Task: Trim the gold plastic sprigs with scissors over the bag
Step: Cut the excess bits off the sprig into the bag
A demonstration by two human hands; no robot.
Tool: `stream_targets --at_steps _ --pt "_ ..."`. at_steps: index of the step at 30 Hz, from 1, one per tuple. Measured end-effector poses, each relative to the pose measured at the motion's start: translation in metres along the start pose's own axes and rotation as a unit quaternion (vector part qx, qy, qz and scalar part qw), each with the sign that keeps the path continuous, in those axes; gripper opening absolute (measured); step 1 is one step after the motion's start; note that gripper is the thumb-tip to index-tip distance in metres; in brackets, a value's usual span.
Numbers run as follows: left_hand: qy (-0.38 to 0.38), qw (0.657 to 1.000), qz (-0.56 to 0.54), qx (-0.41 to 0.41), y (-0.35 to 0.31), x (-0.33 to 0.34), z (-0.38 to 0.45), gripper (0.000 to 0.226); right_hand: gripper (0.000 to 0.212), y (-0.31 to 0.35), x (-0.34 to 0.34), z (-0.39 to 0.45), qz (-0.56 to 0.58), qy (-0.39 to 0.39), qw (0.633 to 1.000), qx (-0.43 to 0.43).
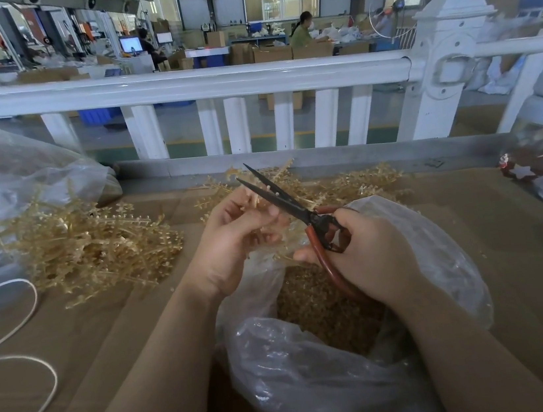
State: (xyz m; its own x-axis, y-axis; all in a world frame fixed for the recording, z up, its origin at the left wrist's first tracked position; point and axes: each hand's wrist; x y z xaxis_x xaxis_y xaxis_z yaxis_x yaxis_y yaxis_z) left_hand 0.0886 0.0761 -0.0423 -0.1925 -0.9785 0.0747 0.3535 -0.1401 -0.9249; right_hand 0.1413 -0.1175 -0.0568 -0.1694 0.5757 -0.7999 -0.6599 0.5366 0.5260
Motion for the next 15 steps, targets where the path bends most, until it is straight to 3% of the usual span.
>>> stream_targets --at_steps 8,15 --pt "-0.025 0.999 -0.003 0.035 -0.0013 -0.0078 -0.0026 0.011 0.069 0.0 -0.0015 0.0007 -0.058 -0.005 0.998 0.019" --pt "-0.034 0.998 0.018 0.045 0.0 -0.0079 -0.0034 0.01 0.065 -0.0007 -0.0017 0.0007 -0.064 -0.018 0.998 0.017"
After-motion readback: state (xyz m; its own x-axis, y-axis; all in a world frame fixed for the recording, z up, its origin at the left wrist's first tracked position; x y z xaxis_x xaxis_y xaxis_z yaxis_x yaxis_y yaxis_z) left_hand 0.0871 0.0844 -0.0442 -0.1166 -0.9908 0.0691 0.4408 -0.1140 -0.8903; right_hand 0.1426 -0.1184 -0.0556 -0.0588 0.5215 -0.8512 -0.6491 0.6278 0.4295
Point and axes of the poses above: each hand's wrist, its own z-axis towards the middle knuckle, its own x-axis out of the palm, y = z × x, and after that the axes turned 15 degrees about y, right-handed
